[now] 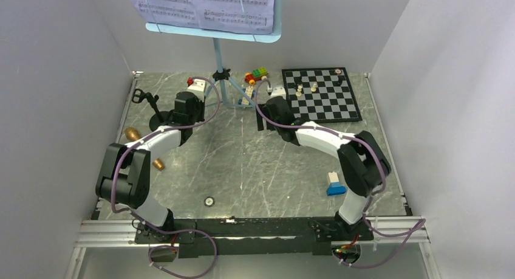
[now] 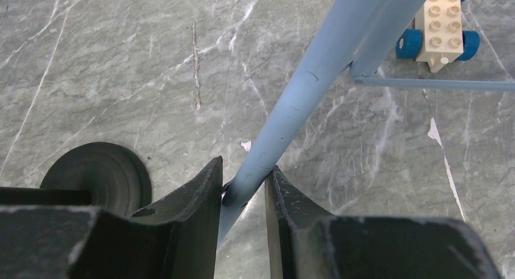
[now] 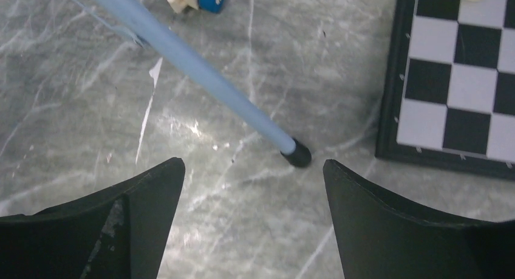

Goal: Pack up the instrument practice props

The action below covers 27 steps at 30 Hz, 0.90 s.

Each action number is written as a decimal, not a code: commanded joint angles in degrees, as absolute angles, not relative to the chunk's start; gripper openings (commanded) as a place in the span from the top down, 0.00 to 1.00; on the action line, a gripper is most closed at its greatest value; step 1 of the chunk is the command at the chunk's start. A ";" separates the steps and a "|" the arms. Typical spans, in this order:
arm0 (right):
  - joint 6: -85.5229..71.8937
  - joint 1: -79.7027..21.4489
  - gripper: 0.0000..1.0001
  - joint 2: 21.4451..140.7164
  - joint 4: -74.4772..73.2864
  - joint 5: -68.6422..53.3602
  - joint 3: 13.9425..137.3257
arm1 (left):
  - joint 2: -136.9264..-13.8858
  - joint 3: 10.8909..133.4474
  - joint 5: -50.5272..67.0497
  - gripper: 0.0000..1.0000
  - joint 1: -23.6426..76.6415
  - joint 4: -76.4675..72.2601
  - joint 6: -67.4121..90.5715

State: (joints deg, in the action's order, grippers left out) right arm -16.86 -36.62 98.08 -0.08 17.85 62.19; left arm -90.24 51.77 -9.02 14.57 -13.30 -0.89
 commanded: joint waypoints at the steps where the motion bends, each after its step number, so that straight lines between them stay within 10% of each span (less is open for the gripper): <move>1: -12.56 -36.36 0.11 103.37 3.71 17.38 69.18 | -86.03 50.28 -8.73 1.00 15.64 -14.86 0.76; 14: -2.14 -35.34 0.30 111.93 9.75 18.62 71.01 | -87.28 51.13 -7.49 1.00 15.91 -13.97 1.04; 27: -1.01 -35.50 0.93 111.24 11.96 17.51 67.47 | -86.36 50.53 -7.11 1.00 16.34 -13.02 2.74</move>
State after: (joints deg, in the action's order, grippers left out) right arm 2.17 -35.88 112.55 7.88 17.72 68.88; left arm -89.38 50.72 -8.93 15.27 -13.74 -0.75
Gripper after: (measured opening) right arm 0.258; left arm 0.321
